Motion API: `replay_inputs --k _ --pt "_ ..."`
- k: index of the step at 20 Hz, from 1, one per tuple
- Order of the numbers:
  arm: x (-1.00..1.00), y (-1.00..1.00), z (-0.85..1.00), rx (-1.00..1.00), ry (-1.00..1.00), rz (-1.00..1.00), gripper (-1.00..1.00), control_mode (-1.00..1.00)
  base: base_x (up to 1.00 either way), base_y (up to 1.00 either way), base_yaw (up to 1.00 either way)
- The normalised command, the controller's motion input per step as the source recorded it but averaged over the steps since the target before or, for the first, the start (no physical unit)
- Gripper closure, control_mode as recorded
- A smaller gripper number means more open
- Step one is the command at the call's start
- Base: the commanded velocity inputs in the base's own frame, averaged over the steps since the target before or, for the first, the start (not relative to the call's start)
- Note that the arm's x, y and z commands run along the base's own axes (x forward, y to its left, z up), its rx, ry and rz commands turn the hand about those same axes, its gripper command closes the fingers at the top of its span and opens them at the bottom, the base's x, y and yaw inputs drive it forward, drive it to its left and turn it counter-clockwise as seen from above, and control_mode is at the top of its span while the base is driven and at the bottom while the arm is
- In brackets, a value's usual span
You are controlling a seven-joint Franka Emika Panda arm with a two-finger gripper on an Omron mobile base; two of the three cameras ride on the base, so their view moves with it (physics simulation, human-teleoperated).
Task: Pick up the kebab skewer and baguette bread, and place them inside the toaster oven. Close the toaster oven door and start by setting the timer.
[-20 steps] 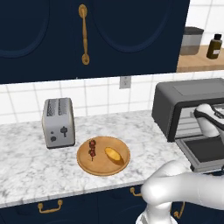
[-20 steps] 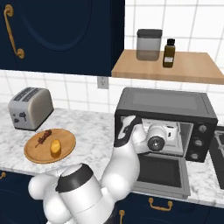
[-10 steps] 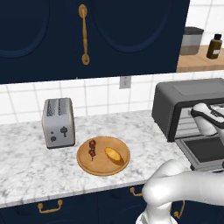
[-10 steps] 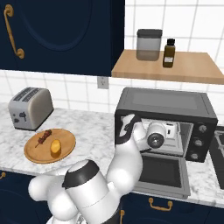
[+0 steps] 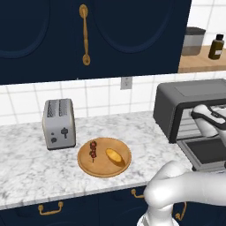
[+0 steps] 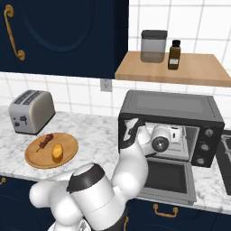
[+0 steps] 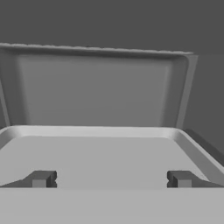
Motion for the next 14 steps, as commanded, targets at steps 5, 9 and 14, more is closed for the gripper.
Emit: replay_inputs --k 5,9,14 --pt "0.00 0.00 -0.14 0.00 0.10 0.00 -1.00 -1.00 0.00 0.00 0.00" --pt "0.00 0.00 -0.11 0.00 0.06 0.00 -1.00 -1.00 0.00 0.00 0.00" --pt "-0.38 0.00 -0.23 0.00 0.06 0.00 -1.00 -1.00 0.00 0.00 0.00"
